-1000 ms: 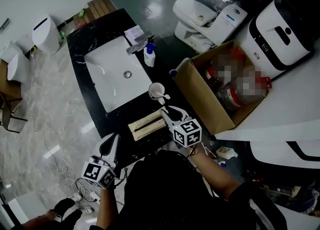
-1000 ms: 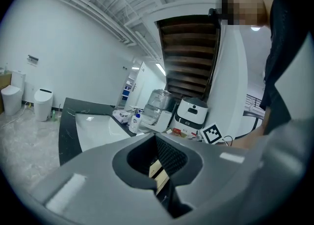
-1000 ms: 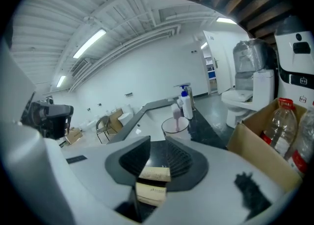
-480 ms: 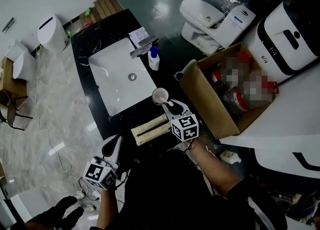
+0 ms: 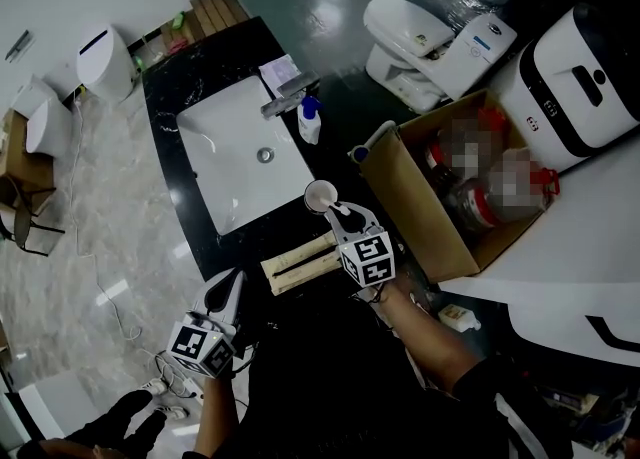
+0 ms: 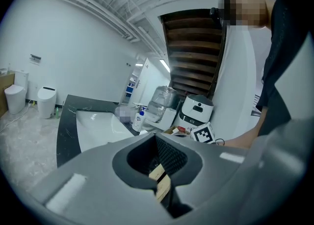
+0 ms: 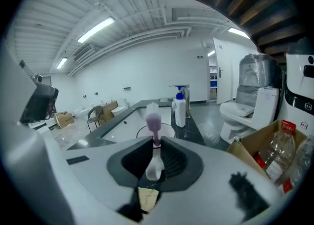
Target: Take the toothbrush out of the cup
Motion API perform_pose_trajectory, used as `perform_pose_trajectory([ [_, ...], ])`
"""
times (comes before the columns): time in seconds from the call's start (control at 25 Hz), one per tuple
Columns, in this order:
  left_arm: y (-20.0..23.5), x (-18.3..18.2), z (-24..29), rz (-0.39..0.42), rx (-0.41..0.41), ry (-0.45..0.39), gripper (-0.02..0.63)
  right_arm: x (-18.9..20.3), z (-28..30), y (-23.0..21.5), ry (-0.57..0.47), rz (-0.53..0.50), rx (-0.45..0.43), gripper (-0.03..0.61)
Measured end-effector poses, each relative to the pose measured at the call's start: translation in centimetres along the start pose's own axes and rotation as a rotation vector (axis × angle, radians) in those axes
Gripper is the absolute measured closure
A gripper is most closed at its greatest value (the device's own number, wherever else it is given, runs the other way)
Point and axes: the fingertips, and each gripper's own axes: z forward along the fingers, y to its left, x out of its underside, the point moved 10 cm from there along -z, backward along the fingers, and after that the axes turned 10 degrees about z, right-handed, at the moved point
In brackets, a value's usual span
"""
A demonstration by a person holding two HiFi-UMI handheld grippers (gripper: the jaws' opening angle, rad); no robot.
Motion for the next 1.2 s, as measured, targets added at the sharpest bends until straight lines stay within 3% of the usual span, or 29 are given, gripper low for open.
perform_pose_trajectory([
  [0.72, -0.5, -0.3, 0.3, 0.008, 0.012, -0.022, 0.607, -0.7, -1.3, 0.0, -0.012, 0.016, -0.023, 0.525],
  [0.96, -0.3, 0.3, -0.5, 0.012, 0.008, -0.046, 0.607, -1.0, -2.8, 1.1, -0.035, -0.025, -0.015, 0.525],
  [1.2, -0.3, -0.1, -1.2, -0.071, 0.025, -0.098, 0.607, -1.8, -4.4, 2.1, -0.059, -0.030, -0.008, 0.525],
])
